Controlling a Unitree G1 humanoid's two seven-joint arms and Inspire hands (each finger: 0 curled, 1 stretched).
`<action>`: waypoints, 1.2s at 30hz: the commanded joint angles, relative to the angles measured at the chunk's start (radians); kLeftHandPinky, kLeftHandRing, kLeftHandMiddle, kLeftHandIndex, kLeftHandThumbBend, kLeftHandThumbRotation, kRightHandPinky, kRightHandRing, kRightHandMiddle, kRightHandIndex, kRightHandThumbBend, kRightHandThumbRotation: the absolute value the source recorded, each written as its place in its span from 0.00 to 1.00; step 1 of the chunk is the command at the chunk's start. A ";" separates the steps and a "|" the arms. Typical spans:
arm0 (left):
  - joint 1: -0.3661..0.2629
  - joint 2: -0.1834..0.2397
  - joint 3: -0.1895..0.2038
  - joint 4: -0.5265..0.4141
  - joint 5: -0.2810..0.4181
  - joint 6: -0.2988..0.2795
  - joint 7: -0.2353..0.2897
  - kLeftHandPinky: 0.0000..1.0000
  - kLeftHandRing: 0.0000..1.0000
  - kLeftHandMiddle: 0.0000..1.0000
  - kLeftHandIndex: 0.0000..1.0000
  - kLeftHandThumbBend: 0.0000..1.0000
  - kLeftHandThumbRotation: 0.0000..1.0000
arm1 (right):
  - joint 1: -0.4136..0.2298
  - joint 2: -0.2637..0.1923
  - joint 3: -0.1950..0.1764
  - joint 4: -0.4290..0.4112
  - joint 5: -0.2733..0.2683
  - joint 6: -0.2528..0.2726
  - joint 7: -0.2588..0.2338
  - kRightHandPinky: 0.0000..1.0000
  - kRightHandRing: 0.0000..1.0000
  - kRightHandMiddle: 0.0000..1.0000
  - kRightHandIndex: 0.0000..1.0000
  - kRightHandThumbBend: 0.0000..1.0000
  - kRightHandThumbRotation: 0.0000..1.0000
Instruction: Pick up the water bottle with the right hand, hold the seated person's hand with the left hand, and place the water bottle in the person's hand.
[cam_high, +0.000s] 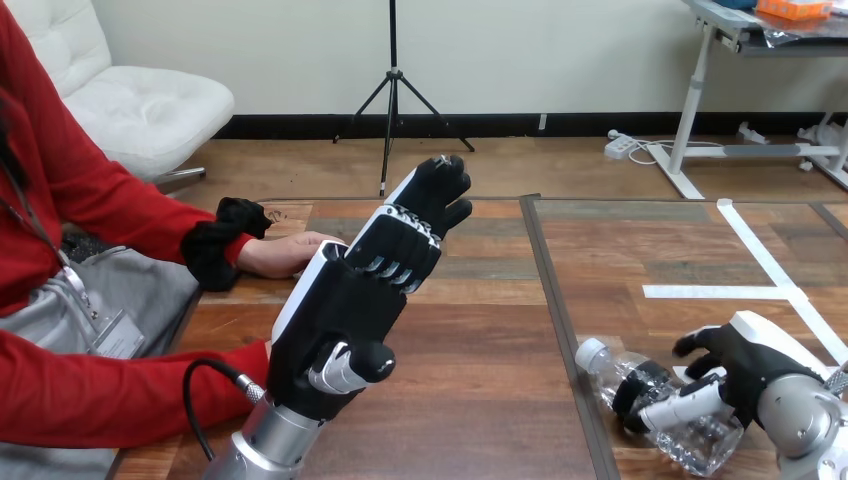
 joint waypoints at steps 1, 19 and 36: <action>0.008 -0.141 -0.029 -0.033 0.002 -0.018 0.018 0.96 0.98 0.98 0.95 1.00 0.65 | 0.010 0.029 0.013 0.019 0.023 -0.020 -0.010 0.43 0.61 0.69 0.71 0.99 0.04; 0.000 -0.159 -0.031 -0.027 -0.024 0.000 -0.009 0.97 0.99 0.98 0.95 1.00 0.64 | 0.050 0.039 -0.045 0.018 0.052 -0.099 -0.084 0.46 0.59 0.63 0.58 0.95 0.00; 0.001 -0.166 -0.034 -0.031 -0.025 0.005 -0.005 0.97 0.99 0.98 0.95 0.96 0.65 | 0.075 0.051 -0.100 0.035 0.106 -0.174 -0.160 0.53 0.62 0.62 0.50 0.87 0.00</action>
